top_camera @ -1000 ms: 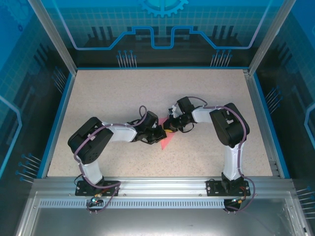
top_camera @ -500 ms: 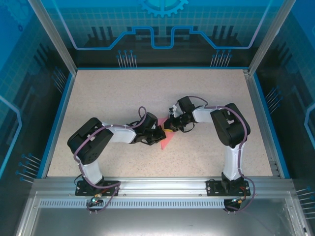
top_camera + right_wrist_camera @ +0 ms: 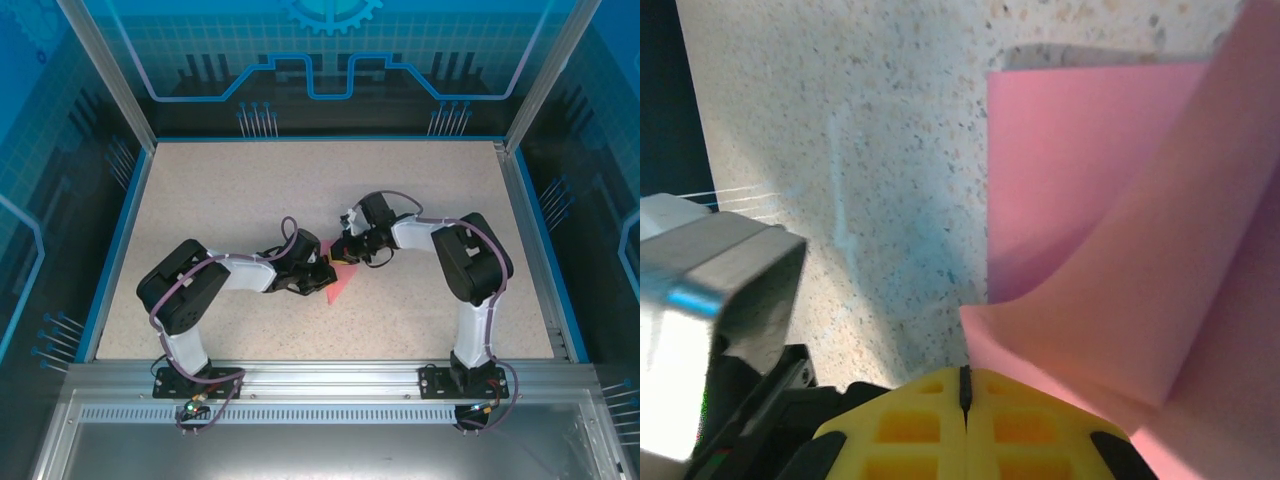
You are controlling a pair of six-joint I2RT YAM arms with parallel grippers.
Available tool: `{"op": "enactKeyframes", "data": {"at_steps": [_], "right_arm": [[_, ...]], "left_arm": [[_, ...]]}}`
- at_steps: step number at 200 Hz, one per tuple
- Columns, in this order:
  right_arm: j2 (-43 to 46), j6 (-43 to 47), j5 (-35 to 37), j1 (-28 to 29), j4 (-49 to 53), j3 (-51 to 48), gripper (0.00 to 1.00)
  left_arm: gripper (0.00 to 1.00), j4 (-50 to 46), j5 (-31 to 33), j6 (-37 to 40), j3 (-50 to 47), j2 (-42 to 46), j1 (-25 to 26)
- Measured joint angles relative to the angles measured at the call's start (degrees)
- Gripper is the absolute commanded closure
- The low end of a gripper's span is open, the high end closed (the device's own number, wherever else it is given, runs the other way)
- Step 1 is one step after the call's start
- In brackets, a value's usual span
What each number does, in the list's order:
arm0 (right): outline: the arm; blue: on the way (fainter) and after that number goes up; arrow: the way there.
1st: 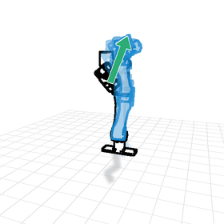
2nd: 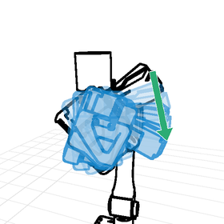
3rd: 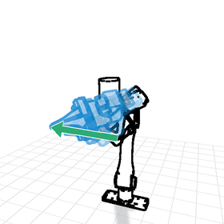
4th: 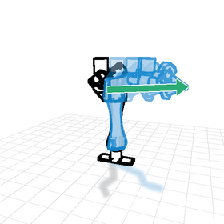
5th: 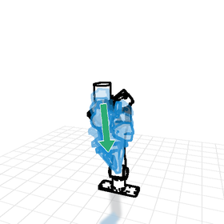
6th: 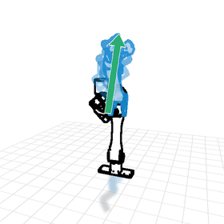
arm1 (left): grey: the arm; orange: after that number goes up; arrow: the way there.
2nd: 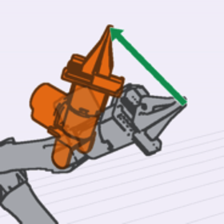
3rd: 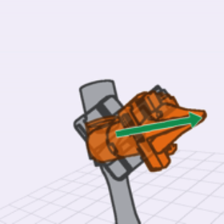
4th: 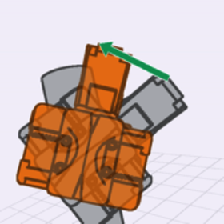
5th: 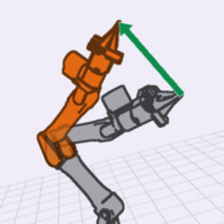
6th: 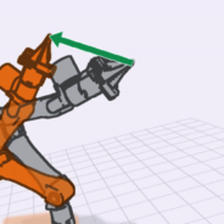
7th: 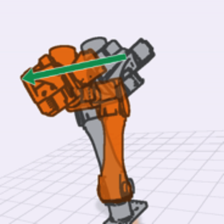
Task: Fold a paper plane with a square sheet of paper (pick it up from the middle)
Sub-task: Fourth fold the wing at the center of the table.
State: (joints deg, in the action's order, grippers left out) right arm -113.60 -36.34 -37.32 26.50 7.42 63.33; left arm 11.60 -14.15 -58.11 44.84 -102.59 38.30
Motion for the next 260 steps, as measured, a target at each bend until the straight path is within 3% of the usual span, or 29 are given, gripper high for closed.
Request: {"op": "enactKeyframes", "data": {"at_steps": [91,260], "right_arm": [[-3.1,1.3,1.2,-0.8,1.8,2.1,0.98],[-8.3,3.1,5.4,-8.6,3.4,12.4,0.95]], "left_arm": [[0.96,0.7,0.0,0.0,-0.5,0.0,0.0],[0.96,3.1,0.0,2.4,-3.2,1.3,0.1]]}}
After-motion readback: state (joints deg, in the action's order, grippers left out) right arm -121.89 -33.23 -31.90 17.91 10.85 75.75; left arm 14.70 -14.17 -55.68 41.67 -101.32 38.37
